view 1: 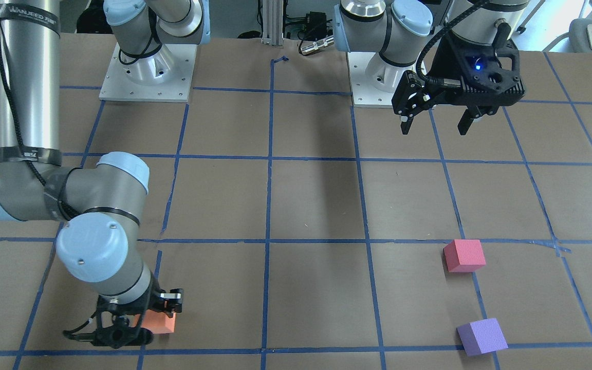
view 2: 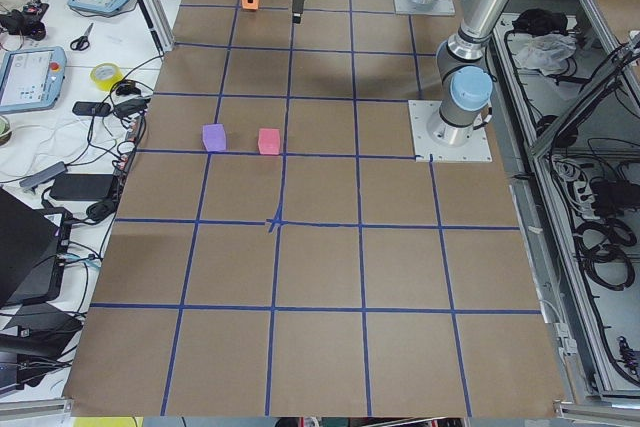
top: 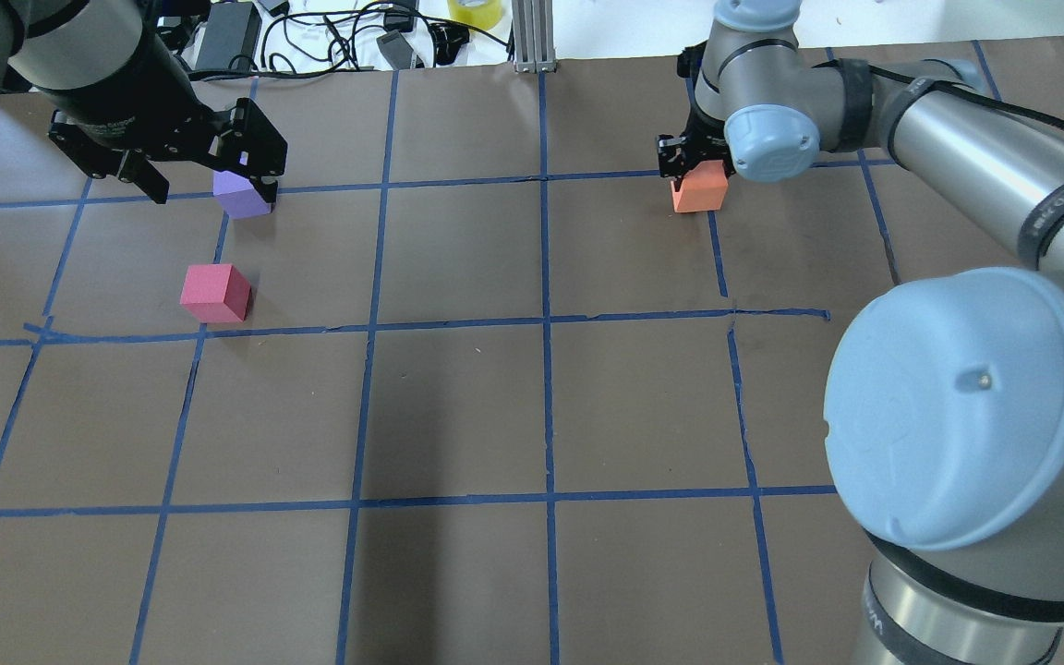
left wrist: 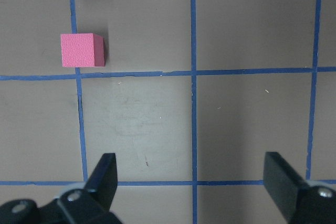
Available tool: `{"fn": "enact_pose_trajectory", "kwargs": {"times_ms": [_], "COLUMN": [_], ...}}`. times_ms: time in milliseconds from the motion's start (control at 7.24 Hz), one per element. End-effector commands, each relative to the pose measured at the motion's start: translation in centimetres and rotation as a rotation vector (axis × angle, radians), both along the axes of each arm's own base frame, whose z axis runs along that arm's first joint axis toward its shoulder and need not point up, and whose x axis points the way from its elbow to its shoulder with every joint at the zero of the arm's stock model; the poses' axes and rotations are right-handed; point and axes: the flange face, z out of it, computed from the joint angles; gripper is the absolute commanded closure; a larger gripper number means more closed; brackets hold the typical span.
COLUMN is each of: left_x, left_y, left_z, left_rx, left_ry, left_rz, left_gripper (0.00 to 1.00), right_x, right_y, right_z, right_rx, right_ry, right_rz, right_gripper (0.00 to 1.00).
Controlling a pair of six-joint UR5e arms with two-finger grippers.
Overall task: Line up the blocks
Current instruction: 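Carry the orange cube toward the middle and release it there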
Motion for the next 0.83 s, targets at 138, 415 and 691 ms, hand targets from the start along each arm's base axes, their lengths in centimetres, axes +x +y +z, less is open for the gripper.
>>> {"fn": "enact_pose_trajectory", "kwargs": {"times_ms": [138, 415, 691], "left_x": [1.2, 3.7, 3.8], "left_y": [-0.4, -0.5, -0.4], "left_z": [0.5, 0.1, 0.0], "left_rx": [-0.009, 0.001, 0.004], "left_ry": [-0.003, -0.005, -0.008], "left_rz": [0.016, 0.061, 0.061], "left_gripper": [0.0, 0.0, 0.0], "right_x": [13.1, 21.6, 22.1], "right_y": [3.2, 4.3, 3.9], "right_z": [-0.3, -0.8, -2.0], "right_rx": [-0.011, -0.041, -0.028], "right_ry": [-0.03, -0.041, -0.043], "right_rz": [-0.072, -0.049, -0.064], "right_gripper": [0.65, 0.64, 0.59]}}
